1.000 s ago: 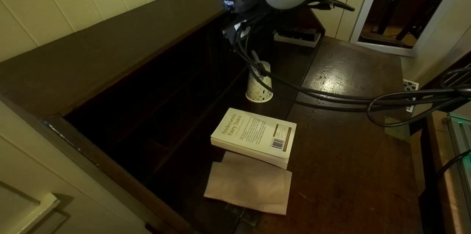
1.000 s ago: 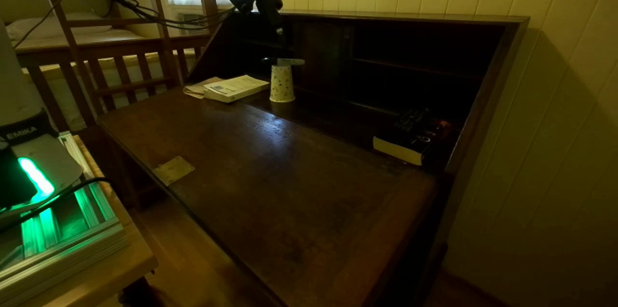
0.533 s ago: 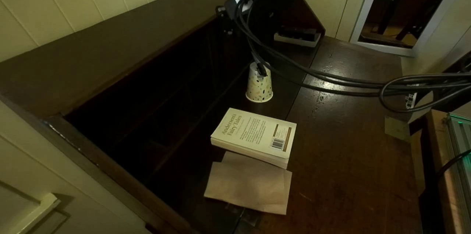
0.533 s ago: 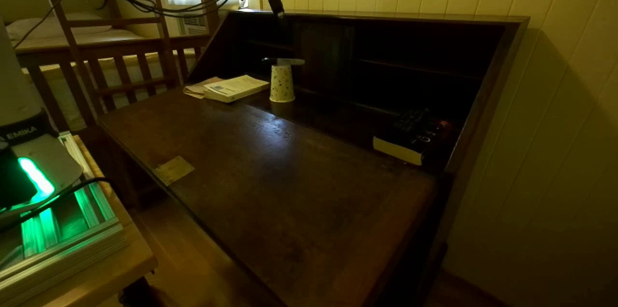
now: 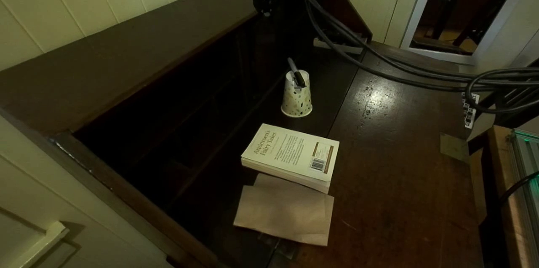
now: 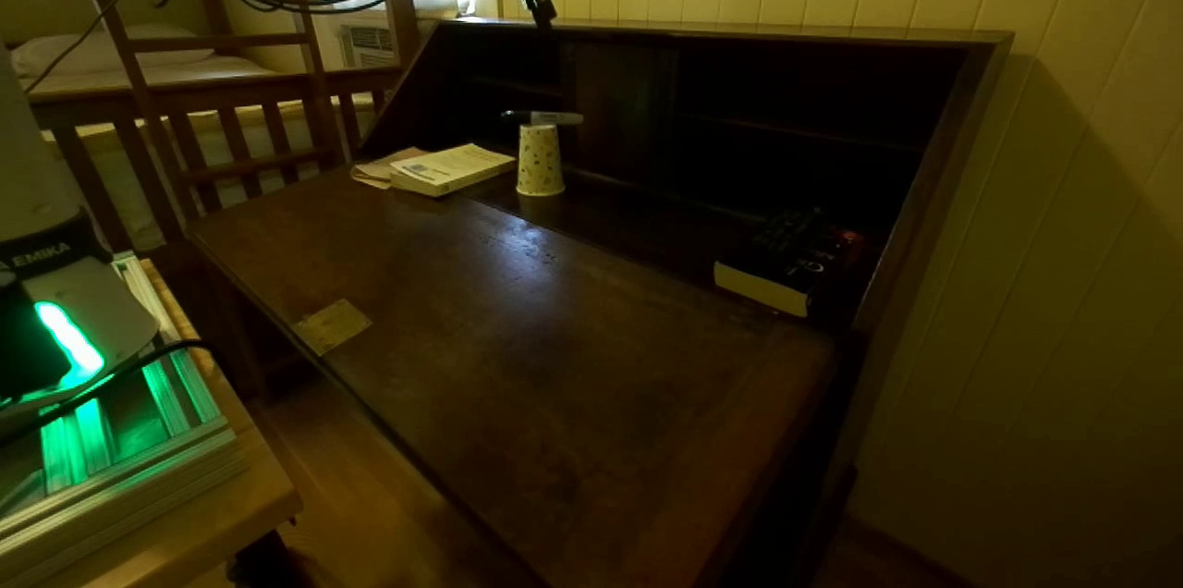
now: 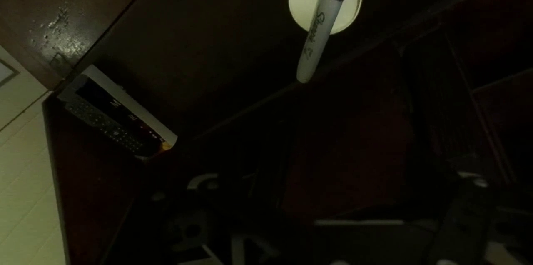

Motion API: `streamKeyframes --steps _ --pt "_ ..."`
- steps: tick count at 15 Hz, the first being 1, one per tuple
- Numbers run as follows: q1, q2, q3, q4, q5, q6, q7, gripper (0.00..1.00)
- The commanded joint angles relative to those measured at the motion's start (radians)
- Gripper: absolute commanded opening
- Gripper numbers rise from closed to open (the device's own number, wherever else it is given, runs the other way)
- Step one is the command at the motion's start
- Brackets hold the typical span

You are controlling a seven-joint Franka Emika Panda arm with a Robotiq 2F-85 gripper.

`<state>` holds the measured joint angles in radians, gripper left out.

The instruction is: Move the cup and pen to the bottom half of the desk, then place the pen on it

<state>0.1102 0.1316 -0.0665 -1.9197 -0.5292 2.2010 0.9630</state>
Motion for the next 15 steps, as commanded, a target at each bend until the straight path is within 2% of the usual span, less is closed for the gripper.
streamKeyframes --steps 1,9,15 --pt "-0.039 -0.072 0.022 -0.064 0.094 0.04 -0.144 1.0" --pt "-0.079 -0.131 0.023 -0.09 0.32 0.016 -0.488 1.0" --pt "-0.105 -0.166 0.017 -0.109 0.381 -0.009 -0.661 1.0"
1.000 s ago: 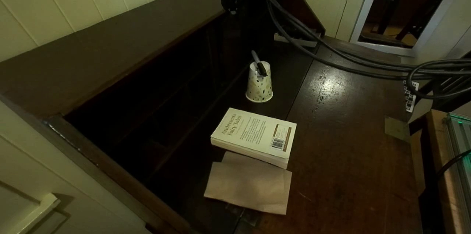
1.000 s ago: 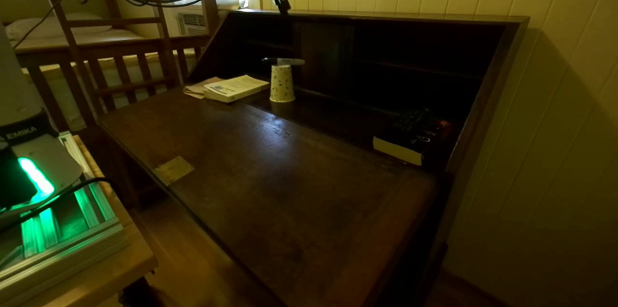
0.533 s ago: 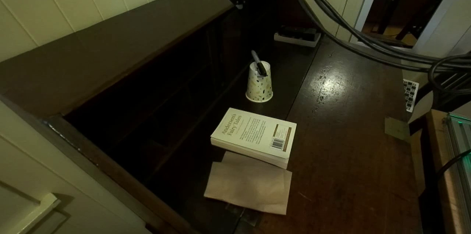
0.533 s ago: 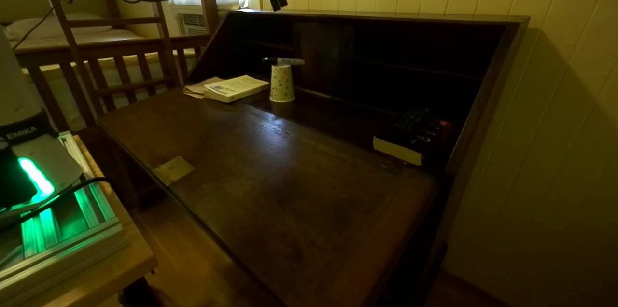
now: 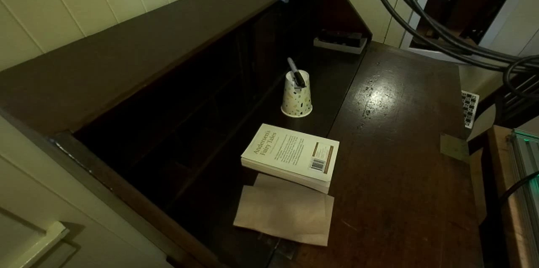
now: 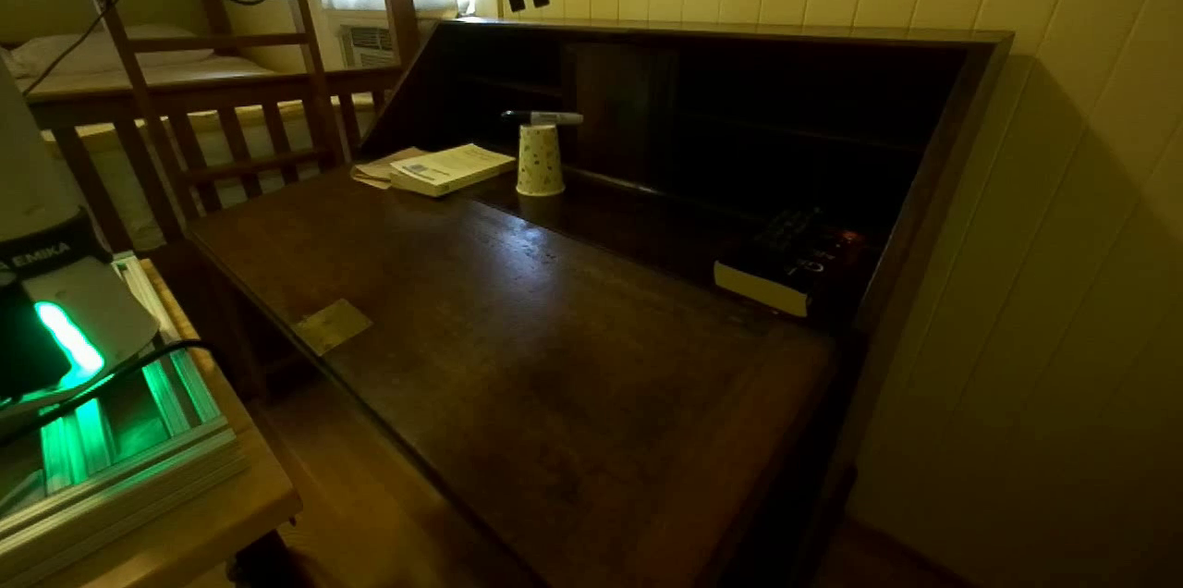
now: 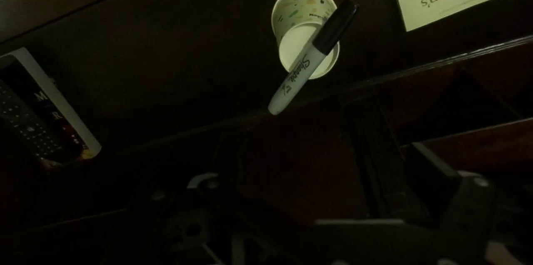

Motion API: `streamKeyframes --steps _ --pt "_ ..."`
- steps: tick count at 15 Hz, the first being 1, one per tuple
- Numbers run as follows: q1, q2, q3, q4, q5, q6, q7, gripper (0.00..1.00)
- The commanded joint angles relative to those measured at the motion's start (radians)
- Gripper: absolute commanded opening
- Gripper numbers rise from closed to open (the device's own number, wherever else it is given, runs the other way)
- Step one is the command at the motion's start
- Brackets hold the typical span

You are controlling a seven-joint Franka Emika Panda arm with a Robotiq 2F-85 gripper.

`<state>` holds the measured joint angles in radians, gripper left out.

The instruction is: Move the cup and pen to the bottom half of the desk, then place the pen on it

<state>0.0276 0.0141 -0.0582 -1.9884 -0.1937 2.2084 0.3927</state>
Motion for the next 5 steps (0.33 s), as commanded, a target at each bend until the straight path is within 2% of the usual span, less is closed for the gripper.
streamKeyframes --steps 1,3,4,5 --pt "-0.026 -0.052 0.008 -0.043 0.048 -0.019 -0.112 1.0" --pt "-0.034 -0.058 0.007 -0.044 0.053 -0.027 -0.143 1.0" --pt "-0.031 -0.018 0.012 -0.008 0.02 -0.019 -0.095 1.0" --pt "-0.034 -0.022 0.012 -0.011 0.021 -0.021 -0.105 1.0"
